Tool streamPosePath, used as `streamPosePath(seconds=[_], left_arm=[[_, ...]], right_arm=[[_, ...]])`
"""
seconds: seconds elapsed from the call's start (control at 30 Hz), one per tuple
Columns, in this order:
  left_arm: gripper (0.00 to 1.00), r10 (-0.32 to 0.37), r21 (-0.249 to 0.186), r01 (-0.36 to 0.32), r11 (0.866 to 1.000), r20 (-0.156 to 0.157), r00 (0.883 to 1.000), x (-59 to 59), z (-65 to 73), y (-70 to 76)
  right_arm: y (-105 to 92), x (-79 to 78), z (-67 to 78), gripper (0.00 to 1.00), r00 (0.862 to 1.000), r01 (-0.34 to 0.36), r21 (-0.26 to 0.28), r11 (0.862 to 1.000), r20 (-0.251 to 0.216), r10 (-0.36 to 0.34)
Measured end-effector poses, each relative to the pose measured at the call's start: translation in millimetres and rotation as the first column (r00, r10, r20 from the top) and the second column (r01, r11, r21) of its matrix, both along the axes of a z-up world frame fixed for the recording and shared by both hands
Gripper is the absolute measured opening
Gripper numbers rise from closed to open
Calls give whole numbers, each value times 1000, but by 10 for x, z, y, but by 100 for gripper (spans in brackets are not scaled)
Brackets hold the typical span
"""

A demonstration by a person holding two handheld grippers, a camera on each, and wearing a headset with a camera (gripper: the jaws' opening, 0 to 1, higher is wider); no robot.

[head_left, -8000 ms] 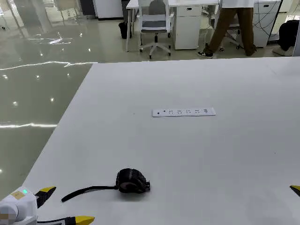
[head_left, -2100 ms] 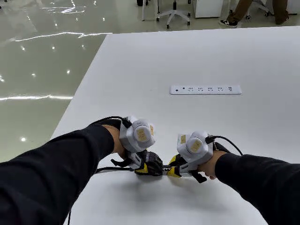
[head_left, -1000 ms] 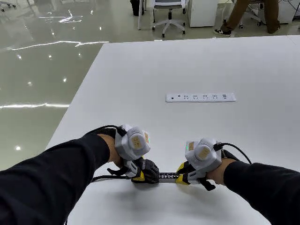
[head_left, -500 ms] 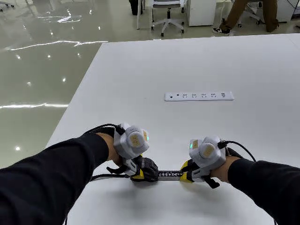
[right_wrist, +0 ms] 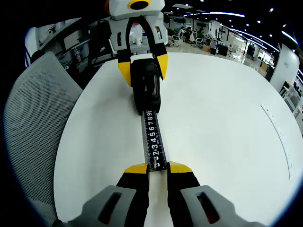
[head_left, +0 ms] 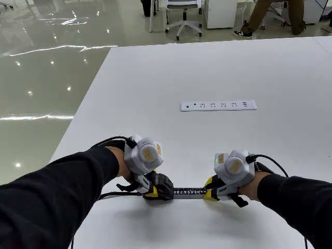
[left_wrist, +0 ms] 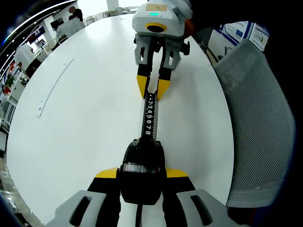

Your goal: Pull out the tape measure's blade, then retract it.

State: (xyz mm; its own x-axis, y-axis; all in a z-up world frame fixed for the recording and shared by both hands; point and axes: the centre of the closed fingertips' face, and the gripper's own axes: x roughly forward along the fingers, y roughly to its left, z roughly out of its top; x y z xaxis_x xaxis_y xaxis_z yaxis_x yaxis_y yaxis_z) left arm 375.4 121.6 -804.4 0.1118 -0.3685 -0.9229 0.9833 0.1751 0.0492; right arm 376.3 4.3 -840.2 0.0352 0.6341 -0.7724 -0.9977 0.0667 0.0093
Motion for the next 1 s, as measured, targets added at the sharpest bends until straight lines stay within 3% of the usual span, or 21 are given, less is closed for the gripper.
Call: streamPosePath(seconds=[1.0], left_arm=[[30, 7, -5, -7, 1000, 3, 1000, -7, -1, -14]], right_arm=[[-356, 25, 19, 8, 999, 31, -7, 1000, -8, -31]])
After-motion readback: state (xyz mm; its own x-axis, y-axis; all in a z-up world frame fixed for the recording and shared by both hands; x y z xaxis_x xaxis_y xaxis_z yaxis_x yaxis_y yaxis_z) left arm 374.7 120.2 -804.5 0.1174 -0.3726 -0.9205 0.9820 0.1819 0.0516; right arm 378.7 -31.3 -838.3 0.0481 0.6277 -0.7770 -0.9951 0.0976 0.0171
